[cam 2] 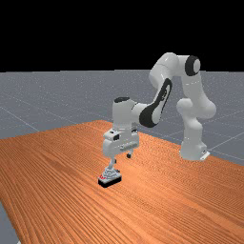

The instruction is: Turn on the trigger

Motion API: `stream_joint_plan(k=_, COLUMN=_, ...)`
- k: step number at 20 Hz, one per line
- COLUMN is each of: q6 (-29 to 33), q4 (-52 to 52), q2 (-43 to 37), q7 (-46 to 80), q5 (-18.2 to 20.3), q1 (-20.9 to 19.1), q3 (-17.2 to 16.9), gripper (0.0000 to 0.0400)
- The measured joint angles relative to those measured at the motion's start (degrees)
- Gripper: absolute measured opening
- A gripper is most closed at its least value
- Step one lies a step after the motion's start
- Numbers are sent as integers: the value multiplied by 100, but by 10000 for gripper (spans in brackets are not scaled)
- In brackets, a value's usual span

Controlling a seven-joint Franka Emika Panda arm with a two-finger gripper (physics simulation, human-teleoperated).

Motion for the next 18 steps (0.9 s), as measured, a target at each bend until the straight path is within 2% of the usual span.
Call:
stream_joint_plan(k=1, q6=-30, q4=77, q2=47, q7=0, q5=0, q1=0, q3=0, gripper=243)
stream_joint_plan(k=2, q6=-59, q4=154, q2=94, q7=0, q5=0, q1=1, q3=0, gripper=148)
stream_joint_plan(k=3, q6=-88, q4=231, q2=142, q7=0, q5=0, q1=1, q3=0, gripper=90)
stream_joint_plan(k=4, q6=-114, q4=300, q2=185, q7=0, q5=0, q1=1, q3=0, gripper=54)
stream_joint_plan(k=6, q6=-12, q4=281, q2=189, q7=0, q5=0, q1=0, q3=0, gripper=20)
stream_joint_plan(k=8, q6=-21, q4=259, q2=172, q7=0, q5=0, q1=0, q3=0, gripper=7)
stream_joint_plan(k=12, q6=-173, q4=352, q2=216, q7=3, q5=-3, q1=8, q3=5, gripper=1)
stream_joint_plan(k=18, q6=-84, q4=307, q2=212, q7=38, q5=-46, q1=21, q3=-20, gripper=0)
